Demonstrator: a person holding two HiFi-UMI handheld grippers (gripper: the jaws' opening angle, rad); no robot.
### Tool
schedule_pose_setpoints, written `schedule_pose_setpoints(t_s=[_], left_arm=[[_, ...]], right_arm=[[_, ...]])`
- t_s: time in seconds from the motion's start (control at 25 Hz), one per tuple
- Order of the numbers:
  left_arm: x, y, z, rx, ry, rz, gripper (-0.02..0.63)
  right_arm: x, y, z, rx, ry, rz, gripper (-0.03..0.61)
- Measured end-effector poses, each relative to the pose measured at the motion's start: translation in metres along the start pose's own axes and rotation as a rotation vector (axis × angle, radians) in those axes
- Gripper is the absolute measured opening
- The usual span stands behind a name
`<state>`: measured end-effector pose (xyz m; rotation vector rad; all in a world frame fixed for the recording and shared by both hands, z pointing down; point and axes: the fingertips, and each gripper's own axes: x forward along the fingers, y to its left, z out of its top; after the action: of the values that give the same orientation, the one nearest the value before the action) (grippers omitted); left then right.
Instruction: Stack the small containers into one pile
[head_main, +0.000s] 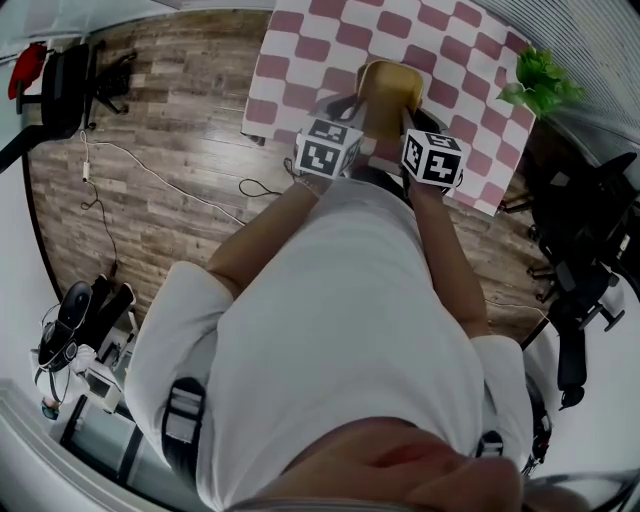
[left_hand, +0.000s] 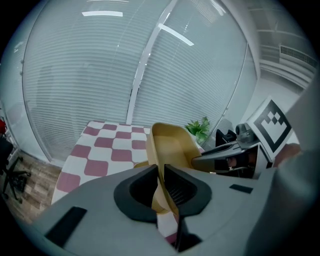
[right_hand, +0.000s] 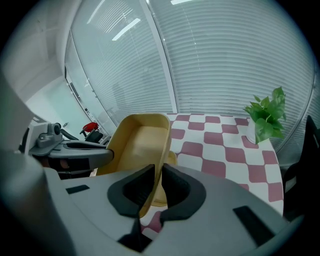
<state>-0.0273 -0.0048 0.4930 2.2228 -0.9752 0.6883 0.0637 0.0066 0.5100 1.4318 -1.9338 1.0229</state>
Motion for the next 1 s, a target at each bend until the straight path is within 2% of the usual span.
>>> schedule_pose_setpoints(t_s=[0.28,0.6,1.0], left_arm=[[0.011,-0.009,-0.009,-0.018,0.026,0.015,0.054],[0.031,0.002,-0.043,-0.078,0.086,0.054,0.054],[0.059,0.022,-0.063,-0.102,0.128,0.085,0.054]], right_arm=[[0.002,-0.013,-0.009,-0.036,0.029,0.021,0.066],[0.031,-0.019,-0.028,-0.110,0.122,0.048,0.066],[0.068,-0.026,-0.044,-0.141,0.191,0.055,0.066]])
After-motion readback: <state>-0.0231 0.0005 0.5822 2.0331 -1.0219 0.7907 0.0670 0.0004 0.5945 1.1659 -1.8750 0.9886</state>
